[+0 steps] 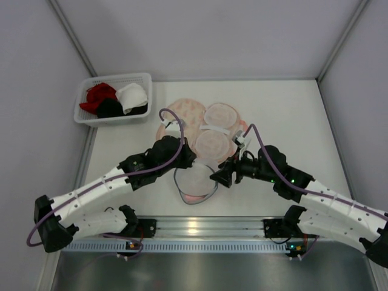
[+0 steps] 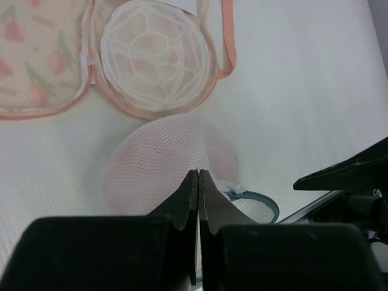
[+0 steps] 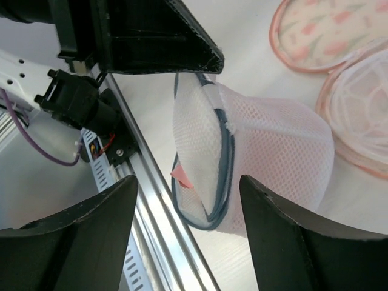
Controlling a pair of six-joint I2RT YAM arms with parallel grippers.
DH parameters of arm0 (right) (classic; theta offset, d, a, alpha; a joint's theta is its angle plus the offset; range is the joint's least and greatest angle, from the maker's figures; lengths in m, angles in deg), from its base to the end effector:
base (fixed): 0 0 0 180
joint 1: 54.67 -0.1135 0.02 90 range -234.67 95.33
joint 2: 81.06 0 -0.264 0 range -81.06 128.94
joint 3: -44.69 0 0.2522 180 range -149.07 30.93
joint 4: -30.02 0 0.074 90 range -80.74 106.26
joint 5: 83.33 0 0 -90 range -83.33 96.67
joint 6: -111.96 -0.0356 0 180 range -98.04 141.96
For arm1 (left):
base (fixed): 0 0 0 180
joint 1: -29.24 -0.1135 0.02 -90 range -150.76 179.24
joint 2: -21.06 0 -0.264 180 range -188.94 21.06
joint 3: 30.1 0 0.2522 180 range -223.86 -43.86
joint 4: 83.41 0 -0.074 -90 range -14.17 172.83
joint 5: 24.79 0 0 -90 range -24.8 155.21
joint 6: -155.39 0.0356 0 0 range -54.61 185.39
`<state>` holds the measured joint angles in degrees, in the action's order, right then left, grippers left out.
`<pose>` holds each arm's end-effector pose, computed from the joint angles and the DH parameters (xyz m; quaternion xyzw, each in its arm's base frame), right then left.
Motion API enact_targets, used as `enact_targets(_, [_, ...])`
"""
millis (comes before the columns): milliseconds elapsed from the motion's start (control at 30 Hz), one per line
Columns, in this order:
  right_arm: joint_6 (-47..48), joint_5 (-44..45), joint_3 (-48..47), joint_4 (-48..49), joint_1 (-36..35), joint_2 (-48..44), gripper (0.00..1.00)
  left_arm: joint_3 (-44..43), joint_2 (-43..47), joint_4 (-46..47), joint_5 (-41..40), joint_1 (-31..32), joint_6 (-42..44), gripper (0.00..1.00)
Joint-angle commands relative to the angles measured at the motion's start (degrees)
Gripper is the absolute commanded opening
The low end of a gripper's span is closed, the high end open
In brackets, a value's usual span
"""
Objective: Place the bra in the laundry bag and zip it closed
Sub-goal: Zip the zipper on the laundry bag.
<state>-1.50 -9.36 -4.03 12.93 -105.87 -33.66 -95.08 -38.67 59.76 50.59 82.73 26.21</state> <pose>0.1161 0.1601 0.2842 -0.2710 0.7464 0.4508 0.4077 0.1443 -0.1799 0.3078 0.0462 0.8667 -0.2735 0.4145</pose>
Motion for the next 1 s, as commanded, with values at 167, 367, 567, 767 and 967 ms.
enact_targets(167, [1.0,11.6,-1.0,-0.1,0.6,1.6,0.61,-6.9,2.4,3.3,-3.9,3.3,4.1,0.0])
enact_targets(367, [0.6,15.0,0.4,2.1,0.7,-0.8,0.49,-5.7,5.8,4.1,-5.2,4.9,6.1,0.0])
enact_targets(567, [-0.2,2.2,-0.5,7.5,0.7,-1.9,0.39,-6.7,4.4,3.6,-9.6,5.1,1.8,0.0])
enact_targets(767, [-0.4,1.2,1.6,9.9,0.0,2.1,0.42,-7.0,2.1,3.8,-10.3,5.6,1.8,0.0])
enact_targets(967, [-2.0,1.3,0.9,11.5,0.0,8.0,0.67,-7.3,4.3,3.6,-16.5,5.6,0.1,0.0])
